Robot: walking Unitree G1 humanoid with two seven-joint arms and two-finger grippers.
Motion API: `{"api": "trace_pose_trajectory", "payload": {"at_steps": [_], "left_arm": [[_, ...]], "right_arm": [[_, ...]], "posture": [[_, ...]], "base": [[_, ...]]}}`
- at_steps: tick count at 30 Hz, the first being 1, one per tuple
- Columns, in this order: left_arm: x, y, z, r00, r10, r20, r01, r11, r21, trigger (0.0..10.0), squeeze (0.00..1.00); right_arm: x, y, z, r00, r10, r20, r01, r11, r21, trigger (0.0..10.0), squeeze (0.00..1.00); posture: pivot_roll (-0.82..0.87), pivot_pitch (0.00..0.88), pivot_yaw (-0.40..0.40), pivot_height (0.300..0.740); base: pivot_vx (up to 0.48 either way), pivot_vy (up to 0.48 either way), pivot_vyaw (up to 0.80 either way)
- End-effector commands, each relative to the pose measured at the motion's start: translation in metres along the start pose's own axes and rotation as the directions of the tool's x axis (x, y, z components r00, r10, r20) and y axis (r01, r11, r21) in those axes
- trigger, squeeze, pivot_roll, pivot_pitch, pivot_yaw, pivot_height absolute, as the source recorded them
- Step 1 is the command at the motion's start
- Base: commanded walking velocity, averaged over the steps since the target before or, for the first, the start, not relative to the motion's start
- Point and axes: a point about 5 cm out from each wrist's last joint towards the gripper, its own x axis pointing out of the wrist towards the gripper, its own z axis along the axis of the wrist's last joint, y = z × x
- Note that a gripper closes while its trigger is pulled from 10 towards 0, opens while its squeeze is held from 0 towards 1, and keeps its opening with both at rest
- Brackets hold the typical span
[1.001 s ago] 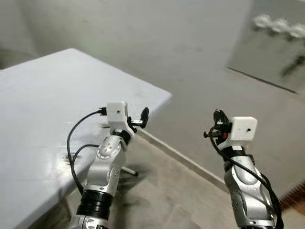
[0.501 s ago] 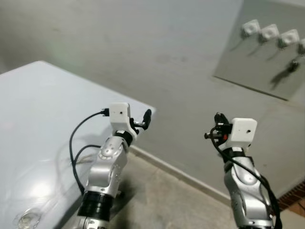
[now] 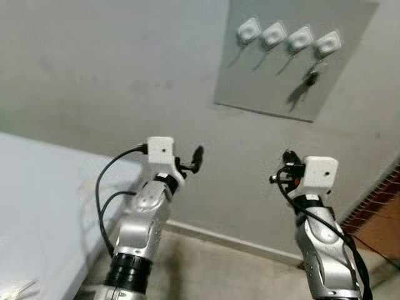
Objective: Hang keys on a hook
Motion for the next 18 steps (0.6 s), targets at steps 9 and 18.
{"api": "trace_pose_trajectory", "payload": {"at_steps": [9,18], "left_arm": [[0.0007,0.0018,0.0021,1.0,0.031,-0.001,-0.031,0.999,-0.012,10.0,0.0],[0.0028,0.0111,-0.0029,0.984,0.166,-0.061,-0.168,0.985,-0.03,10.0,0.0]], "right_arm": [[0.0016,0.0046,0.0085,0.999,0.015,0.052,-0.015,1.0,0.004,10.0,0.0],[0.003,-0.0021,0.0014,0.996,-0.074,-0.049,0.075,0.997,0.014,10.0,0.0]], "posture": [[0.07,0.0,-0.066,0.74],[0.06,0.0,-0.063,0.74]], "base": [[0.37,0.0,-0.43],[0.033,0.0,0.0]]}}
